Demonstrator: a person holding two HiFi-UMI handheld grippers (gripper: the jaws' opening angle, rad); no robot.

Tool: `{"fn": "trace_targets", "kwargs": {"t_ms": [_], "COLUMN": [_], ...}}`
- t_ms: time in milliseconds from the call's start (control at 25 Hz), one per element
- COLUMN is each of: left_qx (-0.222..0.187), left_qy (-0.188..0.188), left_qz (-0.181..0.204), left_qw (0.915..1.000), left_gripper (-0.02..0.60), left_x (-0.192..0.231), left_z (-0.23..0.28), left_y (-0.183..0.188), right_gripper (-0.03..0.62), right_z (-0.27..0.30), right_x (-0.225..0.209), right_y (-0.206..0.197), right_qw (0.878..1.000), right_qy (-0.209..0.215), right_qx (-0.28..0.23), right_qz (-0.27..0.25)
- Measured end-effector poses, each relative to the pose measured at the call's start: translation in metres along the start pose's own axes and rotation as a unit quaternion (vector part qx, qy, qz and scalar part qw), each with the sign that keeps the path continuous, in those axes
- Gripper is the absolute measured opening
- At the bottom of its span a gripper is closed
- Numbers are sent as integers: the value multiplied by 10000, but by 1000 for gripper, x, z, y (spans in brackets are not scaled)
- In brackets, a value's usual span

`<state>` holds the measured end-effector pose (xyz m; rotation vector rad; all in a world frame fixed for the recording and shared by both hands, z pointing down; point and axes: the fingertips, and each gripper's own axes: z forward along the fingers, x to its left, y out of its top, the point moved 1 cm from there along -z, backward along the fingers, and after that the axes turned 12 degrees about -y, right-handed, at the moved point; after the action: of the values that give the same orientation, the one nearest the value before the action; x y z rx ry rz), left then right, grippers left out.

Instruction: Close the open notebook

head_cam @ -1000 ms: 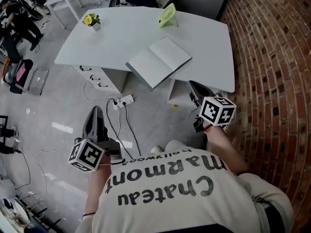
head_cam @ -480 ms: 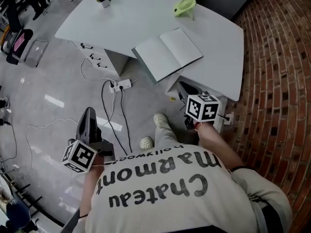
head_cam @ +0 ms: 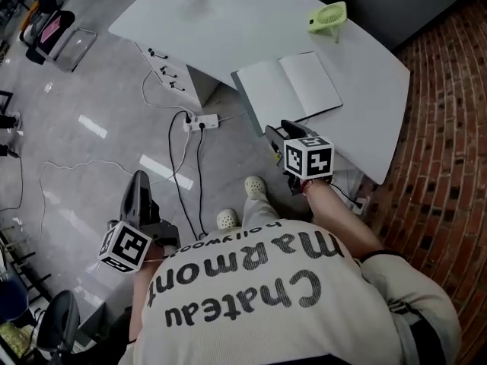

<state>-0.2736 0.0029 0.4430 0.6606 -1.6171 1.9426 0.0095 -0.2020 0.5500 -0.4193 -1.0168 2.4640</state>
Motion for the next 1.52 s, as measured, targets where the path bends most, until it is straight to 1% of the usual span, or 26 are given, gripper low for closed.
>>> {"fn": "trace_targets", "kwargs": {"t_ms": [80, 160, 280, 400, 480, 600, 680, 880, 960, 1040, 1160, 1240, 1320, 1440, 1520], "left_qx": [-69, -103, -156, -184, -198, -237, -271, -308, -303, -281, -263, -259, -264, -295, -270], "left_qy": [108, 252, 481, 579, 669, 757, 780, 833, 822, 820, 780, 789, 770, 739, 707], "left_qz": [-21, -55, -144, -235, -262, -262, -247, -324, -335, -352, -397, -346, -355, -372, -385], "left_qw": [9999, 9996, 9986, 9979, 9972, 9965, 9963, 9955, 9956, 9956, 9958, 9959, 9960, 9961, 9964], "left_gripper": [2, 2, 2, 2, 2, 2, 2, 2, 2, 2, 2, 2, 2, 2, 2], "left_x": [4, 10, 19, 25, 28, 32, 34, 40, 41, 43, 41, 42, 42, 43, 42], "left_z": [-4, -8, -16, -20, -23, -29, -32, -38, -39, -41, -41, -42, -43, -44, -43], "left_y": [1, -1, -4, -5, -5, -5, -4, -3, -4, -5, -7, -6, -5, -3, -3], "right_gripper": [213, 255, 294, 308, 323, 324, 325, 323, 297, 272, 271, 268, 267, 249, 234], "right_z": [10, 20, 34, 46, 52, 57, 60, 66, 68, 70, 72, 70, 67, 62, 58], "right_x": [8, 17, 28, 36, 39, 40, 39, 35, 33, 31, 30, 30, 32, 33, 35], "right_y": [0, -3, -13, -23, -28, -34, -38, -47, -48, -48, -49, -48, -47, -45, -44], "right_qw": [9992, 9963, 9878, 9762, 9626, 9345, 9174, 8821, 8709, 8622, 8569, 8589, 8660, 8800, 8848], "right_qy": [40, 73, 60, -43, -139, -382, -525, -840, -1013, -1158, -1256, -1242, -1179, -1089, -1055], "right_qx": [53, 116, 284, 431, 463, 374, 324, 241, 178, 134, 72, 3, -51, -80, -82], "right_qz": [-384, -844, -1530, -2123, -2667, -3518, -3932, -4628, -4806, -4929, -4998, -4968, -4859, -4622, -4538]}}
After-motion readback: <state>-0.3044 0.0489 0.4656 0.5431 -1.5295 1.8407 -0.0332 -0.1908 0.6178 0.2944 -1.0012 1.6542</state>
